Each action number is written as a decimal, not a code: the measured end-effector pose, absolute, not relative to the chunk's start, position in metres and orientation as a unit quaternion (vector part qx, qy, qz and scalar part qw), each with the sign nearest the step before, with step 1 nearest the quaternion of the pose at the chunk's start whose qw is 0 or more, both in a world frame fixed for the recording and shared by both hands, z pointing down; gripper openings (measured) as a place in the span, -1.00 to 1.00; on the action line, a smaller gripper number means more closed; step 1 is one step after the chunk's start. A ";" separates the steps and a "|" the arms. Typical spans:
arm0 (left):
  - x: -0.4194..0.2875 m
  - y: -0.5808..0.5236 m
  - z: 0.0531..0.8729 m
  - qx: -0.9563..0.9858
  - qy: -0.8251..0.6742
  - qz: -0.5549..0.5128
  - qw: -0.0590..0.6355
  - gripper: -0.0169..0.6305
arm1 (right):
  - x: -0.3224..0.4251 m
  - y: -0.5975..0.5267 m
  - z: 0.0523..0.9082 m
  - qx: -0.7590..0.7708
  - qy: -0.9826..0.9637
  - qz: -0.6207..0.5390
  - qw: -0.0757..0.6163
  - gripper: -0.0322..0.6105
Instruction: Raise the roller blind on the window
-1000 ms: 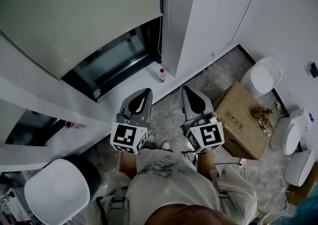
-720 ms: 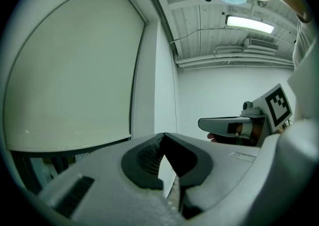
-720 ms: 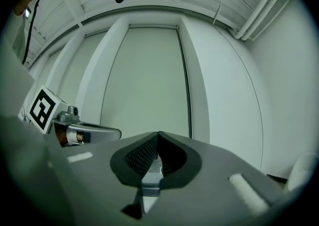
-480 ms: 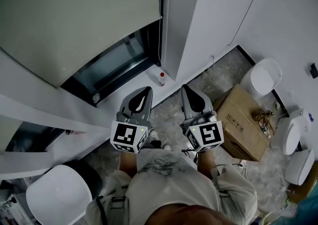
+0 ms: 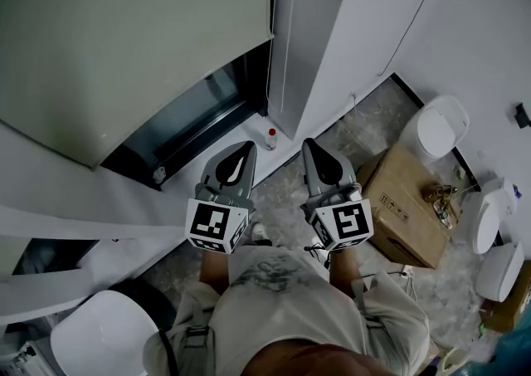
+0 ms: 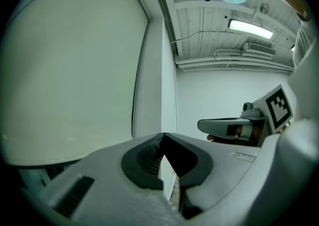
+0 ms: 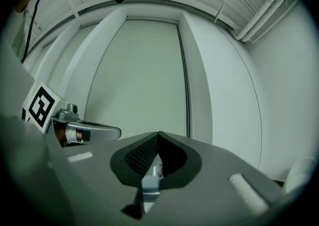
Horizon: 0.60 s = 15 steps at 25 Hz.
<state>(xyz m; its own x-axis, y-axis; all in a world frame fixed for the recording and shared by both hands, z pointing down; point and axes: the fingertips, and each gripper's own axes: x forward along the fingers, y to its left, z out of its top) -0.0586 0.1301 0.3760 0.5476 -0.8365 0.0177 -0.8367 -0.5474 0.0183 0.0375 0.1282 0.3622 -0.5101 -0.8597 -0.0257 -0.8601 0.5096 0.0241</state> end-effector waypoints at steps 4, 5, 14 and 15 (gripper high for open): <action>-0.072 0.114 0.372 0.884 -0.466 0.001 0.012 -0.94 | 0.024 0.115 0.359 -0.503 0.864 0.021 0.009 -0.87; -0.075 0.111 0.372 0.886 -0.464 0.000 0.013 -0.94 | 0.021 0.112 0.359 -0.506 0.862 0.022 0.010 -0.87; -0.086 0.087 0.375 0.892 -0.451 -0.001 0.020 -0.94 | 0.017 0.092 0.362 -0.529 0.849 0.021 -0.004 -0.87; -0.087 0.084 0.375 0.892 -0.451 -0.001 0.021 -0.95 | 0.016 0.089 0.363 -0.529 0.848 0.022 -0.005 -0.87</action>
